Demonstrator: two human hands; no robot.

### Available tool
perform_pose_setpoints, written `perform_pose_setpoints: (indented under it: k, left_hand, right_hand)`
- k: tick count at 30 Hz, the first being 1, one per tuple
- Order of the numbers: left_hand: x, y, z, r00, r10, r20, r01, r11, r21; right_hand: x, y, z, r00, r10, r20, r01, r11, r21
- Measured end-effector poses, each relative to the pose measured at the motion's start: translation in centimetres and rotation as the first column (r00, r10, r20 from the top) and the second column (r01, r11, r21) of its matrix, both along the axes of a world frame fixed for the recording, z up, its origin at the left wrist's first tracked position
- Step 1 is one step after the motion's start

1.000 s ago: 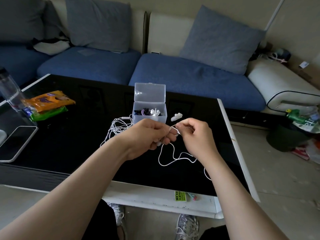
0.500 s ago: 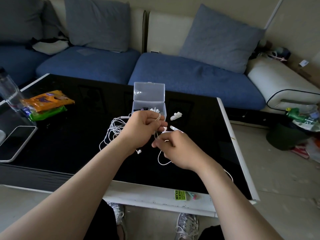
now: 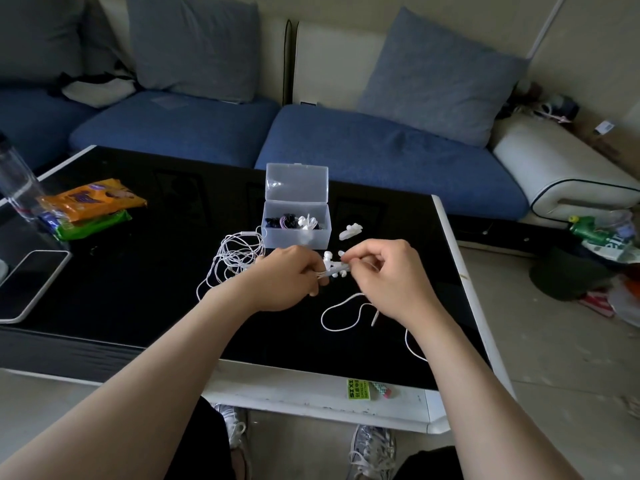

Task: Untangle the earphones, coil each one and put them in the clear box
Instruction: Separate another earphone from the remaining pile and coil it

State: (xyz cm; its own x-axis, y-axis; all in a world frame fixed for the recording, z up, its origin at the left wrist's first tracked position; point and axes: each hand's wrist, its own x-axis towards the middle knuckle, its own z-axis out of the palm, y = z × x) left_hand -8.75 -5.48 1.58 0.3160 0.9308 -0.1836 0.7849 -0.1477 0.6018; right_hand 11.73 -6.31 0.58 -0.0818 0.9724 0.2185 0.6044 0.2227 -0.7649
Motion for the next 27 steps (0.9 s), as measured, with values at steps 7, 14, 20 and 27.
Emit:
perform_pose_setpoints:
  k: [7, 14, 20, 27]
  left_hand:
    - [0.1, -0.5, 0.9, 0.784, 0.096, 0.613, 0.059, 0.972, -0.227]
    - [0.5, -0.3, 0.8, 0.599, 0.236, 0.765, 0.051, 0.942, -0.331]
    - [1.6, -0.6, 1.0, 0.503, 0.4, 0.766, -0.126, 0.911, -0.393]
    - [0.8, -0.3, 0.0, 0.782, 0.198, 0.591, -0.198, 0.978, -0.067]
  right_hand:
    - [0.3, 0.9, -0.7, 0.994, -0.103, -0.038, 0.105, 0.993, 0.051]
    - [-1.0, 0.2, -0.8, 1.0, -0.03, 0.002, 0.03, 0.986, -0.162]
    - [-2.3, -0.7, -0.8, 0.971, 0.181, 0.155, -0.146, 0.967, -0.209]
    - [-3.3, -1.4, -0.1, 0.962, 0.238, 0.13, -0.216, 0.962, -0.166]
